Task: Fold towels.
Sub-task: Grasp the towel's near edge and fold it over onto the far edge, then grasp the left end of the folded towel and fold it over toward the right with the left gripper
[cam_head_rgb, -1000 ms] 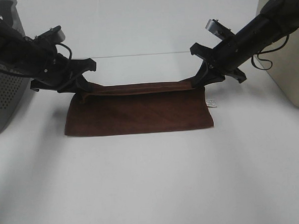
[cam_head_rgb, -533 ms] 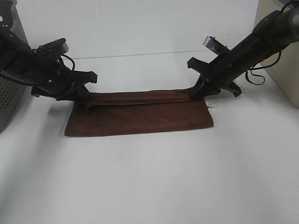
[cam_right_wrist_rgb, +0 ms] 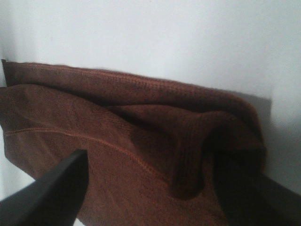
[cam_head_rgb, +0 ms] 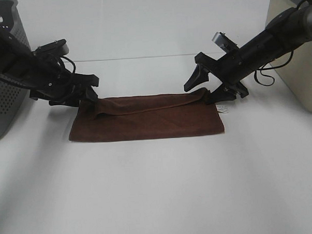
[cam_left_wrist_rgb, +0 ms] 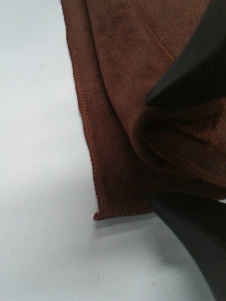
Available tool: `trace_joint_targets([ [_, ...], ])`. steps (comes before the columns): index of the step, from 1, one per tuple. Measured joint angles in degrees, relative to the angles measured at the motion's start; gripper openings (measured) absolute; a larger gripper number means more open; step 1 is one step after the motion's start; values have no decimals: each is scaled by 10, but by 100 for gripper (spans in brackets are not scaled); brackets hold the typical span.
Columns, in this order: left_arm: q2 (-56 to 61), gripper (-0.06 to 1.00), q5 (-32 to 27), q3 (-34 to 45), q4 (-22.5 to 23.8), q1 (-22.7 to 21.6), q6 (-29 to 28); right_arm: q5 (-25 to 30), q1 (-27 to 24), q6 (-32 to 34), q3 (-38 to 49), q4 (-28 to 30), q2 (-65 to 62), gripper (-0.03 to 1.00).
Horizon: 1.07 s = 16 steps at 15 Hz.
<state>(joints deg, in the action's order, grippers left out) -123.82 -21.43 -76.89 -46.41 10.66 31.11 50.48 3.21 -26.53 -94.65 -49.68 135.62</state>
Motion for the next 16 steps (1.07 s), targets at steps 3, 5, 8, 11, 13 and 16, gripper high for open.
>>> trace_joint_targets([
  [3,0,53,-14,0,0,0,0,12,0,-3,0,25,-15,80],
  [5,0,53,-30,0,1,0,0,15,0,9,0,52,-38,80],
  [8,22,55,-38,0,8,-2,-1,22,-1,40,0,93,-51,81],
  [11,42,72,-57,-2,23,-29,-61,42,-1,73,0,150,-69,81],
  [13,37,76,-97,-2,28,-56,-89,66,-1,105,0,191,-87,81],
  [16,12,76,-133,-2,29,-65,-92,77,-1,112,0,202,-88,81],
])
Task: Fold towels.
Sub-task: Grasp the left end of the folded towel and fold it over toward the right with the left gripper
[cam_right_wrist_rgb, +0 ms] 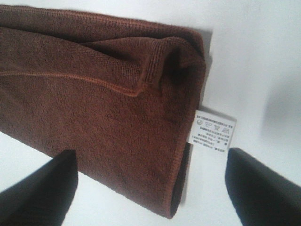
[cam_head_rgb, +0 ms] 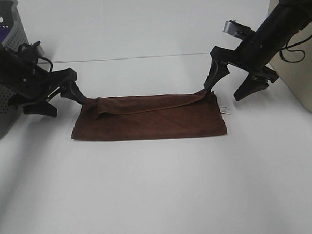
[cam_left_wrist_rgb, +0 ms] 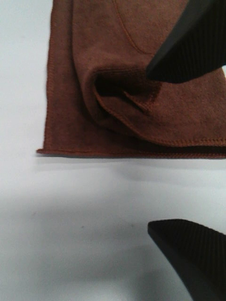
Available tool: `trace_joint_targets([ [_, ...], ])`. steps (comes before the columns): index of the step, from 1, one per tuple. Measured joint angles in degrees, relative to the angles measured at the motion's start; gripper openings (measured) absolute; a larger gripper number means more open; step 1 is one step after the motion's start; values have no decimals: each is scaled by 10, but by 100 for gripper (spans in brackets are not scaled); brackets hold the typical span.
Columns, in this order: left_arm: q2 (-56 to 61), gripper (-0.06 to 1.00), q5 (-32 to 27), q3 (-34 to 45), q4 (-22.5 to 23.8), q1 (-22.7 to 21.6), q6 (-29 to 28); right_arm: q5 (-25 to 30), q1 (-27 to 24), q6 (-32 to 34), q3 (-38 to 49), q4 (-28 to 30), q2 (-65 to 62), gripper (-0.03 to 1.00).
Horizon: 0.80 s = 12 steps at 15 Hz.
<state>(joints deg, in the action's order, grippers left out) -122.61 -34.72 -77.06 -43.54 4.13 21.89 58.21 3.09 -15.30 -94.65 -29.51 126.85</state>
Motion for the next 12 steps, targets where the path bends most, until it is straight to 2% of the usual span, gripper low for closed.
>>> trace_joint_targets([
  [3,-24,76,-3,-1,-19,1,3,0,0,1,0,2,0,81],
  [8,-40,73,2,-7,-81,33,59,-3,0,1,0,8,0,81],
  [9,-42,64,5,-7,-82,36,54,-3,0,1,0,8,0,81],
  [10,-46,47,10,-7,-76,36,37,-3,0,1,0,8,0,81],
  [11,-49,23,19,-7,-65,33,22,-3,0,1,0,8,0,81],
  [12,-52,7,21,-6,-59,31,19,-3,0,1,0,9,0,81],
])
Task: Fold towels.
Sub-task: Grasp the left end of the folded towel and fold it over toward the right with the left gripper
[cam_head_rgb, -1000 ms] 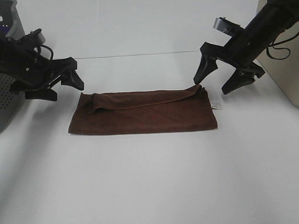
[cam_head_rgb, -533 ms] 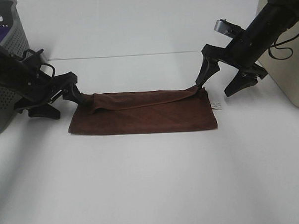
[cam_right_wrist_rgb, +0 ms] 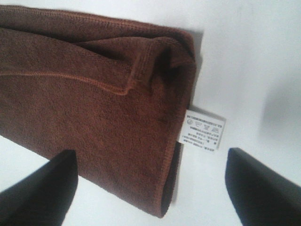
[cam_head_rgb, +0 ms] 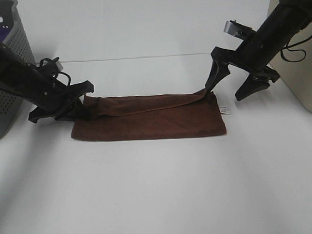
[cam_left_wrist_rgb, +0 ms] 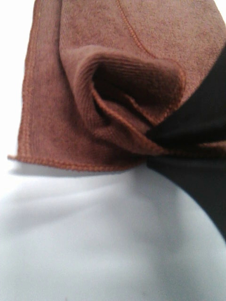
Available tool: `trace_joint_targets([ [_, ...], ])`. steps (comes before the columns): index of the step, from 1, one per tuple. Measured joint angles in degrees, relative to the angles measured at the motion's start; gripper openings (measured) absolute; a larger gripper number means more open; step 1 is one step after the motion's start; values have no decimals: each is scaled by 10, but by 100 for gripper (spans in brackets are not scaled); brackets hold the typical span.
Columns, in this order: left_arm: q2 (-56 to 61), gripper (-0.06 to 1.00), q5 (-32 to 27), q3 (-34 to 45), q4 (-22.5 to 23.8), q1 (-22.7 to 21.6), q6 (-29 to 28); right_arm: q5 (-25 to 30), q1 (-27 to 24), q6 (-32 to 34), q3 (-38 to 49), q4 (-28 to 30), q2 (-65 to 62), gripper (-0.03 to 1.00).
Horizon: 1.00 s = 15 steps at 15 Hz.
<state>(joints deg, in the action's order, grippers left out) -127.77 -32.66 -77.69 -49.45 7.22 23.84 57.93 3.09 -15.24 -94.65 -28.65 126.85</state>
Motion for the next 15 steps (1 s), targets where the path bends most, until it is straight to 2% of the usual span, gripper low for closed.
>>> trace_joint_targets([
  [1,0,1,1,0,2,-1,2,0,0,0,0,0,0,81],
  [3,1,1,5,0,9,-1,7,0,0,0,0,2,0,81],
  [5,25,1,33,3,49,-6,2,0,0,0,0,4,0,81],
  [7,52,1,40,-12,114,-11,-46,0,0,0,0,5,0,81],
  [8,58,1,29,-31,155,-11,-80,0,0,0,0,5,0,81],
  [10,61,1,-41,-90,191,-9,-127,0,0,0,0,5,0,81],
  [13,61,1,-142,-189,198,25,-161,0,0,0,0,6,0,81],
  [15,54,1,-156,-238,199,66,-175,0,0,0,0,6,0,81],
])
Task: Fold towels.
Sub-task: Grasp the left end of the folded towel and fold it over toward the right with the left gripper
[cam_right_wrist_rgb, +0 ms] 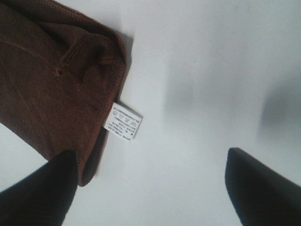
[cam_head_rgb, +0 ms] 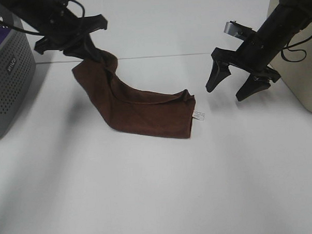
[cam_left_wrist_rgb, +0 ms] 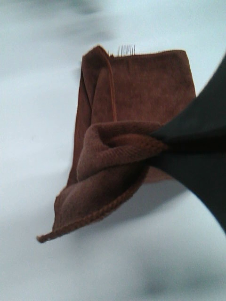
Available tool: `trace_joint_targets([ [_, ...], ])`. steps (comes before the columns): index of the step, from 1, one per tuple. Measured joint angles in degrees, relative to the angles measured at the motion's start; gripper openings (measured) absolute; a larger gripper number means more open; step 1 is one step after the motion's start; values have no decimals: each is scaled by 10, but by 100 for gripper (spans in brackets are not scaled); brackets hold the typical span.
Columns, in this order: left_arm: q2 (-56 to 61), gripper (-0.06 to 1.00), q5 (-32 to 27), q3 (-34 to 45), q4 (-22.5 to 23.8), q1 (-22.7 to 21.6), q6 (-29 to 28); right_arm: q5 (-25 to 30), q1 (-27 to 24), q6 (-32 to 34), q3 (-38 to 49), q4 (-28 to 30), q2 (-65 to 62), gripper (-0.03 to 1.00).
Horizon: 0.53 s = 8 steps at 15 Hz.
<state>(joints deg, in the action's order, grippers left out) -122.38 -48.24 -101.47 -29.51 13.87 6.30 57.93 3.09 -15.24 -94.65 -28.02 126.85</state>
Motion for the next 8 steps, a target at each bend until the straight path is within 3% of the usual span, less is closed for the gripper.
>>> trace_joint_targets([
  [8,-163,0,1,-167,2,143,-75,3,0,0,0,-1,0,81],
])
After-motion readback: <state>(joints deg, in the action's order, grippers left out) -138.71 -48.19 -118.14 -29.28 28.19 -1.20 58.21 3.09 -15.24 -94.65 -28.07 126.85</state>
